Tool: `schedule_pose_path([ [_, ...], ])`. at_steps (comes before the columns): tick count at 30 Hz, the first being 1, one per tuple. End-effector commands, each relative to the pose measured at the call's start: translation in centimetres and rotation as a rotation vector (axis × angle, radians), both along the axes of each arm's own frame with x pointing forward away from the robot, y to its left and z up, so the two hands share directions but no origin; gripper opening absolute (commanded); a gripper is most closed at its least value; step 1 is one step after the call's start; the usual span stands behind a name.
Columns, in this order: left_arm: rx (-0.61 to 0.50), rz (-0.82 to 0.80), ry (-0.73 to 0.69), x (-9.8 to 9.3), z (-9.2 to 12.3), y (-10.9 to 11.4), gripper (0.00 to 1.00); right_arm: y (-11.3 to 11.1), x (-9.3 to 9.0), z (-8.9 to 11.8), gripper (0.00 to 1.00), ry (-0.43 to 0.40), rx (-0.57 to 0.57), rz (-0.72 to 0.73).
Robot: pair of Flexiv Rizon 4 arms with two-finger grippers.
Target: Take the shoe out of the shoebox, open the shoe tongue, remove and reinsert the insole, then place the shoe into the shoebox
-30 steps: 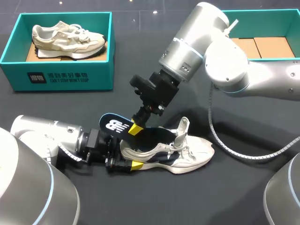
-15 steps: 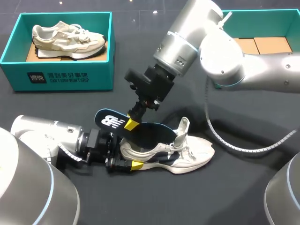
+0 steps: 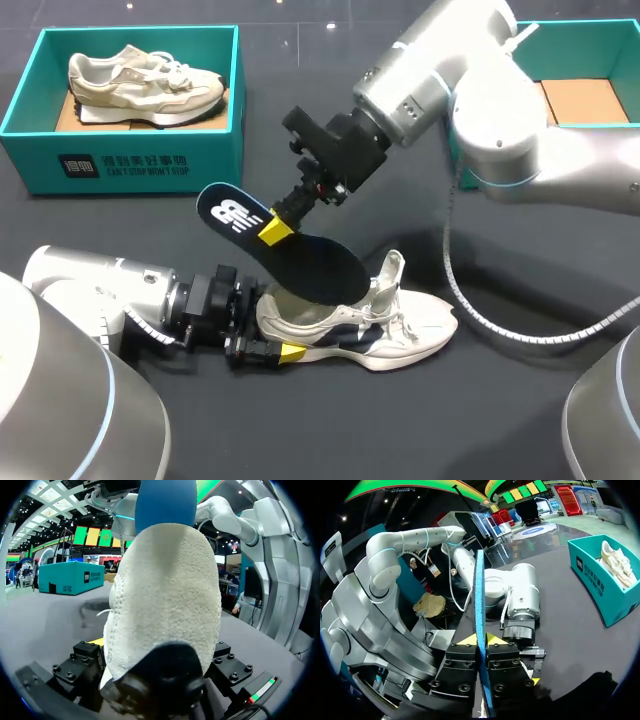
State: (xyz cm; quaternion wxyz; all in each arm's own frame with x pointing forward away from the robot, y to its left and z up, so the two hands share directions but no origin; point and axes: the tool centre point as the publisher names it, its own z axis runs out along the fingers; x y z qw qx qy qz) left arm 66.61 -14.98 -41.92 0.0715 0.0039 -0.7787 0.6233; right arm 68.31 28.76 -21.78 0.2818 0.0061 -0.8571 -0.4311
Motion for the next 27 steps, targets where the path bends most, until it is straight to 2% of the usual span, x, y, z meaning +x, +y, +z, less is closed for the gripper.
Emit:
schedule_pose_path([
  [1,0.001,0.001,0.0,0.0,0.0,0.0,0.0,-0.5,-0.6,-0.1,0.0,-0.004,0.014,-0.021],
  [9,0.001,0.001,0.0,0.0,0.0,0.0,0.0,-0.5,-0.6,-0.1,0.0,-0.004,0.014,-0.021],
  [16,0.001,0.001,0.0,0.0,0.0,0.0,0.0,0.5,0.2,3.8,0.0,-0.047,0.061,-0.011],
  [23,0.001,0.001,0.0,0.0,0.0,0.0,0.0,-0.7,-0.6,7.3,0.0,-0.086,0.175,-0.057],
  [27,0.001,0.001,0.0,0.0,0.0,0.0,0.0,-1.6,-1.1,9.0,0.0,-0.079,0.231,-0.12],
])
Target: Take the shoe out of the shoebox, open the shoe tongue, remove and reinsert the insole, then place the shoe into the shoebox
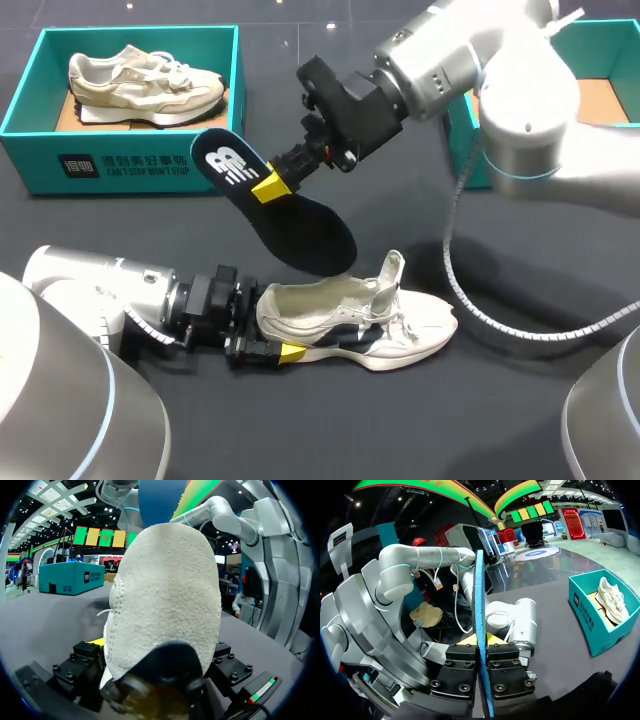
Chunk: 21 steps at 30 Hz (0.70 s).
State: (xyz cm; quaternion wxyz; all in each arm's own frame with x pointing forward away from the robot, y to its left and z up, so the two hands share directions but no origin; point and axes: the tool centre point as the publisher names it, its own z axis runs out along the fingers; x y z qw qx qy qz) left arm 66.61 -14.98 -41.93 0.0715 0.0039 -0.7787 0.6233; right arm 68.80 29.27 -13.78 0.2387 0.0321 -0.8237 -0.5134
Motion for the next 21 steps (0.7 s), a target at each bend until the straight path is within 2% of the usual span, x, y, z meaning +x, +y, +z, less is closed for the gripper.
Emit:
schedule_pose_path([
  [1,0.001,0.001,0.0,0.0,0.0,0.0,0.0,-2.1,-1.6,1.0,0.0,0.004,0.049,-0.08],
  [14,0.001,0.001,0.0,0.0,0.0,0.0,0.0,-2.1,-1.6,1.0,0.0,0.004,0.049,-0.08],
  [21,0.001,0.001,0.0,0.0,0.0,0.0,0.0,-3.8,-3.9,4.3,0.0,-0.01,0.139,-0.206],
])
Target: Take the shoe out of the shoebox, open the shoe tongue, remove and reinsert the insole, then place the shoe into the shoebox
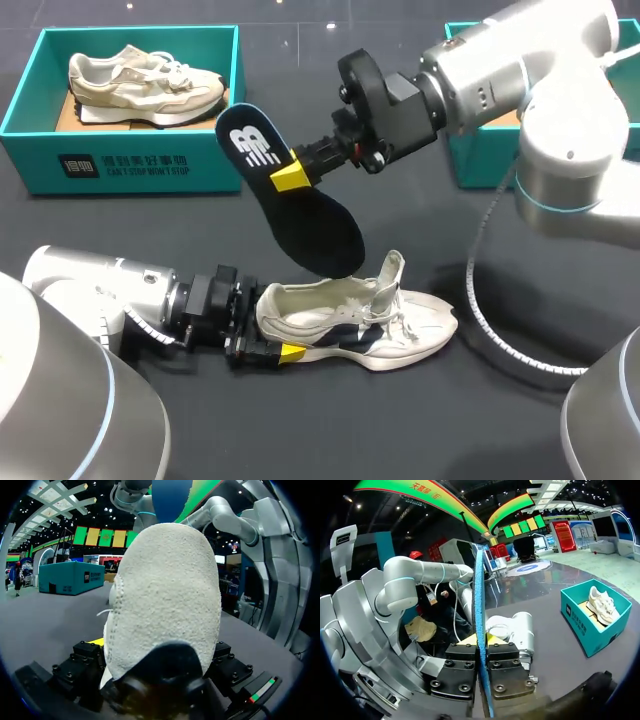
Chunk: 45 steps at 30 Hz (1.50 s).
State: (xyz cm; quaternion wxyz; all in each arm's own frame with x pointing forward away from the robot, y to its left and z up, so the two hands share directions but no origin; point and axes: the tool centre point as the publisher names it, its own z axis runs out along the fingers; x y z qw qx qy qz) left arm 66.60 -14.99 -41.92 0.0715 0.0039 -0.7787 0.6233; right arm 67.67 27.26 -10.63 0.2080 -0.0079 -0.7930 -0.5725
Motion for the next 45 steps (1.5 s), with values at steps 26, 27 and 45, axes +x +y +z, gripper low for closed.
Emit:
schedule_pose_path([
  [26,0.001,0.001,0.0,0.0,0.0,0.0,0.0,-10.7,-7.9,5.7,0.0,-0.053,0.131,-0.479],
  [27,0.001,0.001,0.0,0.0,0.0,0.0,0.0,-11.3,-8.5,5.8,0.0,-0.06,0.144,-0.506],
  [45,0.001,0.001,0.0,0.0,0.0,0.0,0.0,-12.5,-9.9,7.5,0.0,-0.069,0.14,-0.583],
])
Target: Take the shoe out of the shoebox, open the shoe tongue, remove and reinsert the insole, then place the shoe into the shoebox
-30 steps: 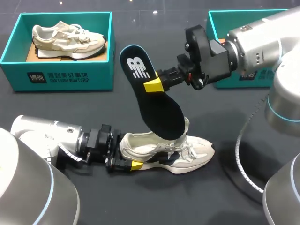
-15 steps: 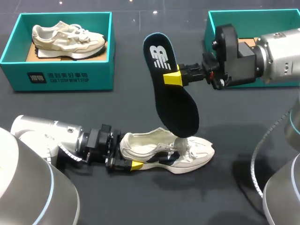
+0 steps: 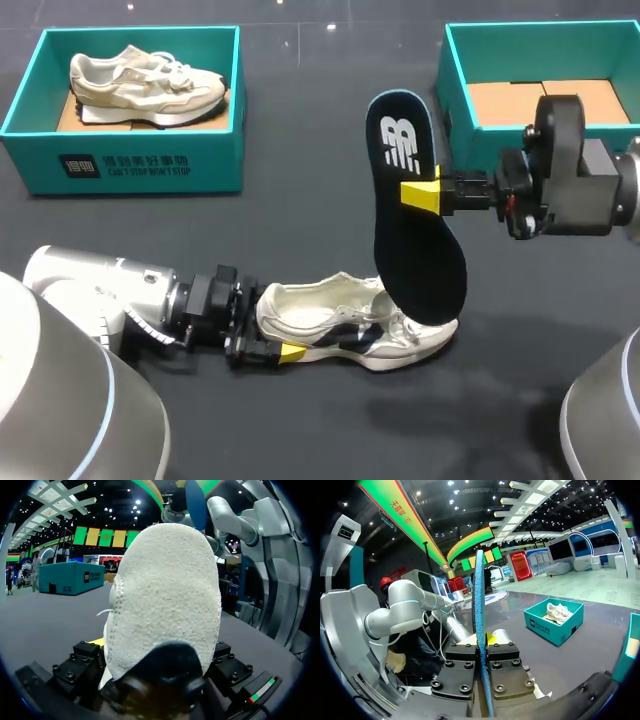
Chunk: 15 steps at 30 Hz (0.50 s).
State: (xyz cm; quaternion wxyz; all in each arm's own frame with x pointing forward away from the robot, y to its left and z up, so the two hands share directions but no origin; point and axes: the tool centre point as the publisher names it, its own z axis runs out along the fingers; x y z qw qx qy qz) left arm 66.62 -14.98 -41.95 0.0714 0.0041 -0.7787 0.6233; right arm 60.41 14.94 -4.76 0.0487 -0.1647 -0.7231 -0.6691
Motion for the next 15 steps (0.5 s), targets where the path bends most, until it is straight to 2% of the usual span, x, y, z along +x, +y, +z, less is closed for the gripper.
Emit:
schedule_pose_path([
  [1,0.001,0.001,0.0,0.0,0.0,0.0,0.0,-0.4,-2.9,1.9,0.0,-0.008,-0.027,-0.106],
  [3,0.001,0.001,0.0,0.0,0.0,0.0,0.0,-0.6,-3.1,2.3,0.0,0.026,-0.035,-0.116],
  [9,0.001,0.001,0.0,0.0,0.0,0.0,0.0,-1.7,-4.0,3.5,0.0,0.023,-0.024,-0.098],
  [15,0.001,0.001,0.0,0.0,0.0,0.0,0.0,-2.3,-3.9,4.8,0.0,0.031,-0.037,-0.11],
])
